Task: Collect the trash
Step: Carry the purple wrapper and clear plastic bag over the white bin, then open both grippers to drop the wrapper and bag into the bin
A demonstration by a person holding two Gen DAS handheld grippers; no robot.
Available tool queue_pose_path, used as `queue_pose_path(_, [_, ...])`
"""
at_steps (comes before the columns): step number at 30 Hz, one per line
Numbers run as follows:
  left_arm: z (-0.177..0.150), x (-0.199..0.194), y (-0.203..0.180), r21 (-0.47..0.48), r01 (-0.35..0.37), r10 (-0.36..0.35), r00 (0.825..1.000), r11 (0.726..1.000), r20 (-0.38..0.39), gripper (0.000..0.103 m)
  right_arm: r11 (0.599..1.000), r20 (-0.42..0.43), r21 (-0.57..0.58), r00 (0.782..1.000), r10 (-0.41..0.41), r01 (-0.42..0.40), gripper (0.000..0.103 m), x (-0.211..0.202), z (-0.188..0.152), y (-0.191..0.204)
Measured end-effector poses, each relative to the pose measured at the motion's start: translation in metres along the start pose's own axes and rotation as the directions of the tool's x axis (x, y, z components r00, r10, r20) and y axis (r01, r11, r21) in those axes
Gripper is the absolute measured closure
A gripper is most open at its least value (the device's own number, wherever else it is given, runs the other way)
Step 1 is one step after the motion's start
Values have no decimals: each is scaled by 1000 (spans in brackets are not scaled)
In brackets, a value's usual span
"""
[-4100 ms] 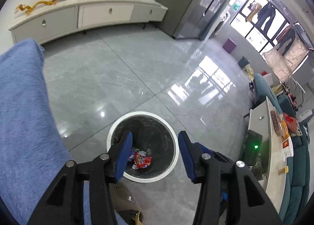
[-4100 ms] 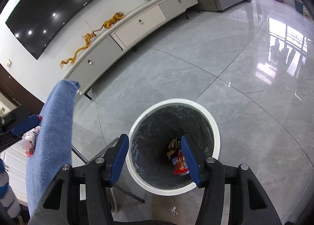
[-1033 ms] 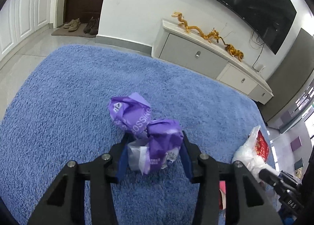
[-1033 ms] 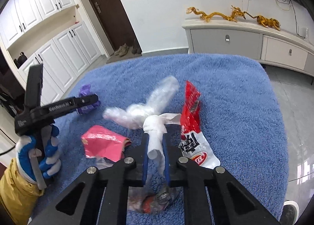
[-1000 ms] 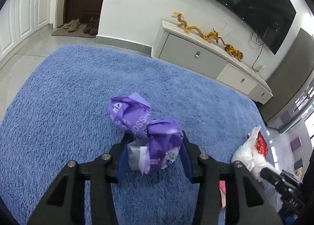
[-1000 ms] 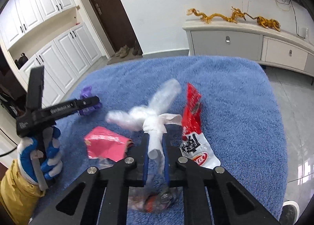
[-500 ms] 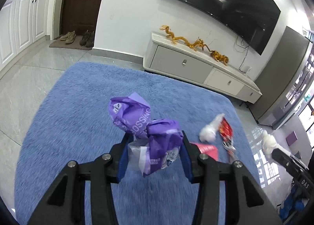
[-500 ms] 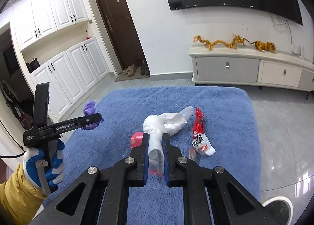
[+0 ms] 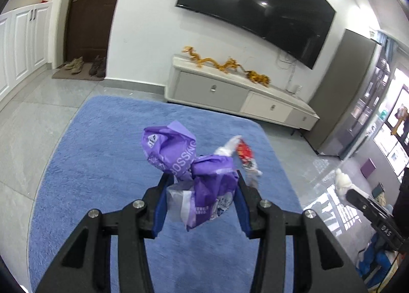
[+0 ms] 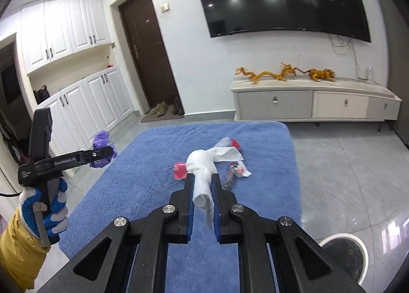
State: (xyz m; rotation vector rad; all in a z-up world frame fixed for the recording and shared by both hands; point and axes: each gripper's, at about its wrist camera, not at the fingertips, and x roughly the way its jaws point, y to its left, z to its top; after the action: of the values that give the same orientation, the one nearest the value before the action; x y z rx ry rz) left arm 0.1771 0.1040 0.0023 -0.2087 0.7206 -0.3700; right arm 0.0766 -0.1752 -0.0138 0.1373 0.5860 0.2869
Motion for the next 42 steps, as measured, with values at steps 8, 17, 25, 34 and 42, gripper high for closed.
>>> queue_pose_path(8, [-10,-1,-80,92,125,-121,991,988,-47,60,991,32,119,997,-73,69,91,-40,-29,-52])
queue_pose_path(17, [-36,41,-199,235,273,-236,956,933,-171,60,925,-2,311,973,-231,220,91,-80,-83,-150])
queue_pose_path(25, [-75,115,-300,297,398,-280,886,868,-369,59,834,-96,457,950,-299,308,91,-79,-136,-226])
queue_pose_path(34, [-121,212,-381,299,445,-242,814,844,-527,57,761,-221,531,928,-300,373,89,-50,-185,-289])
queue_pose_path(42, [-146,267,-407,265,474,-239,760,840,-604,50,699,-308,581,907,-286,417,73,-27,-209,-325])
